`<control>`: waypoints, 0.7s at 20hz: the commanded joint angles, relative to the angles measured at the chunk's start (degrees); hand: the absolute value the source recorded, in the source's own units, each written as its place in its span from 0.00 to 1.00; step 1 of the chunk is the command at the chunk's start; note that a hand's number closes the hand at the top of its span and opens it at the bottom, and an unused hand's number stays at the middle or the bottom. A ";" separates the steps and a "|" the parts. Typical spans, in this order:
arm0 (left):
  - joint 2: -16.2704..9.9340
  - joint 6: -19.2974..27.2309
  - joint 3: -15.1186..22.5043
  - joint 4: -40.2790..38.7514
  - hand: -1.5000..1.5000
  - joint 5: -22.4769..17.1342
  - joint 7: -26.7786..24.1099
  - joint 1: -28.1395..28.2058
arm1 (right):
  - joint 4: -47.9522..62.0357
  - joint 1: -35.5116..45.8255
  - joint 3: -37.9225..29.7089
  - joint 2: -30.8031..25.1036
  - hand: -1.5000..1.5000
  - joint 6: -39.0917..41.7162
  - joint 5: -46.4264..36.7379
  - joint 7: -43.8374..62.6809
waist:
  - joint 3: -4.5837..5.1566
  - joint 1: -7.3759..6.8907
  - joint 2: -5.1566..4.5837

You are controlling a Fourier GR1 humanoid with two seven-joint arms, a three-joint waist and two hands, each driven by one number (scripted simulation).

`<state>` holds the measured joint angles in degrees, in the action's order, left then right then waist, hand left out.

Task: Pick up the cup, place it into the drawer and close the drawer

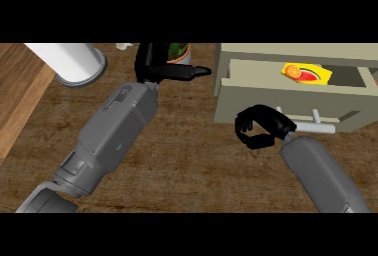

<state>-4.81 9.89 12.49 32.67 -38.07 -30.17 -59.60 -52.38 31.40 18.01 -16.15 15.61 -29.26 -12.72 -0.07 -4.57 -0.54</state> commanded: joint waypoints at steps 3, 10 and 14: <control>-2.82 -2.56 -0.18 4.84 0.00 -0.66 1.46 4.04 | 15.59 10.61 -7.59 -0.95 1.00 -4.03 1.61 -8.88 | -0.16 -1.52 -0.52; -5.05 -5.99 0.70 7.59 0.00 -0.54 1.52 8.47 | 23.80 20.27 -14.81 -5.60 1.00 -7.20 3.94 -9.59 | -0.23 -4.77 -1.71; -6.33 -7.10 1.14 8.81 0.00 -0.41 2.95 8.41 | 24.42 21.87 -17.33 -7.11 1.00 -6.38 6.14 -7.78 | -0.26 -5.87 -1.88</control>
<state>-10.00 3.78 13.40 40.25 -38.52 -28.06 -51.60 -32.47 44.61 5.77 -19.06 13.63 -23.79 -23.84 -0.46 -8.27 -1.39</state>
